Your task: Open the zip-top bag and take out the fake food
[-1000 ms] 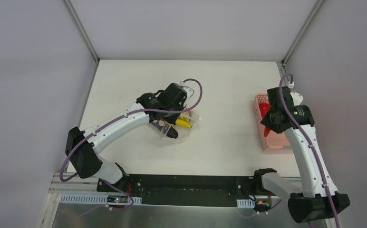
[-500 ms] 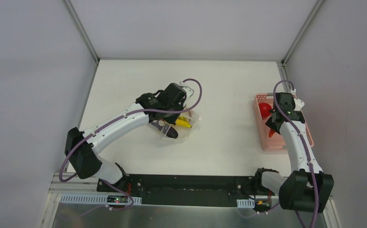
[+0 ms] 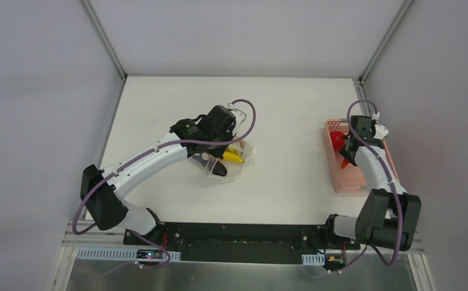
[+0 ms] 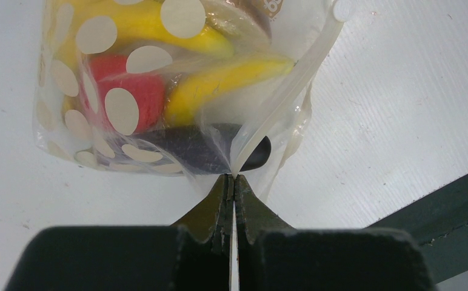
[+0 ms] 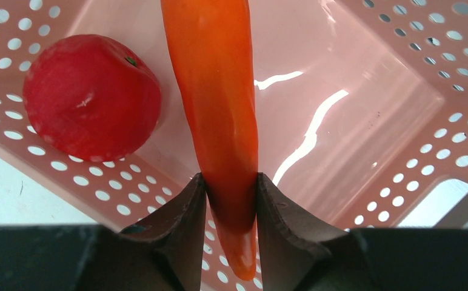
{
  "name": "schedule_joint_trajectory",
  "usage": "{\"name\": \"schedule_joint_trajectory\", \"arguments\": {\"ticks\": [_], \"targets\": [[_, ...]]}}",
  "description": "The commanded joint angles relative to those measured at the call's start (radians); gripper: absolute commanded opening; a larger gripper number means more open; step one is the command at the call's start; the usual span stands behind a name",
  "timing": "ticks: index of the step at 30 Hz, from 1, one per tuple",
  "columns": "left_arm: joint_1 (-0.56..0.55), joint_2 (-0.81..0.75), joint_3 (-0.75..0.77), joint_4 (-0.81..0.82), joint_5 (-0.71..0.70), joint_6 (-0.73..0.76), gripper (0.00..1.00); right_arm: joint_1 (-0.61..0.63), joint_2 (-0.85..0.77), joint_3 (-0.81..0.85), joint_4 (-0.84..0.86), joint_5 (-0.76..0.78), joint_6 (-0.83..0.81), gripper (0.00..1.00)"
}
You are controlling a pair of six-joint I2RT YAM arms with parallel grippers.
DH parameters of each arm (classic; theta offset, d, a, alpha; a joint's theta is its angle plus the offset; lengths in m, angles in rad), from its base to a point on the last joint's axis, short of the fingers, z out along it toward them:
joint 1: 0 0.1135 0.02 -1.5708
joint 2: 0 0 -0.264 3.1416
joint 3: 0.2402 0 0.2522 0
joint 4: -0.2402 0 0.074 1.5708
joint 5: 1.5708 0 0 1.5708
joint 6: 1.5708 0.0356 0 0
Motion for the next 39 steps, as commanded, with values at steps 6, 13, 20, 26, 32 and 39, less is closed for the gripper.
{"name": "schedule_joint_trajectory", "arguments": {"ticks": [6, 13, 20, 26, 32, 39], "targets": [[0.009, -0.023, 0.001, 0.001, 0.023, 0.007, 0.00, -0.009, -0.023, 0.027, 0.052, -0.042, 0.024, 0.46], [0.010, -0.019, 0.003, 0.001, 0.026, 0.006, 0.00, -0.009, -0.116, 0.027, 0.018, -0.050, 0.027, 0.70], [0.009, -0.018, 0.005, 0.001, 0.031, 0.004, 0.00, -0.006, -0.192, 0.065, -0.048, -0.205, 0.045, 0.72], [0.009, -0.008, 0.006, 0.001, 0.037, 0.004, 0.00, 0.078, -0.302, 0.066, -0.041, -0.375, 0.096, 0.74], [0.009, 0.002, 0.008, 0.001, 0.051, -0.002, 0.00, 0.304, -0.422, -0.009, 0.087, -0.512, 0.143, 0.75], [0.009, 0.004, 0.012, -0.007, 0.031, 0.000, 0.00, 0.625, -0.479, -0.166, 0.391, -0.547, 0.122, 0.75]]}}
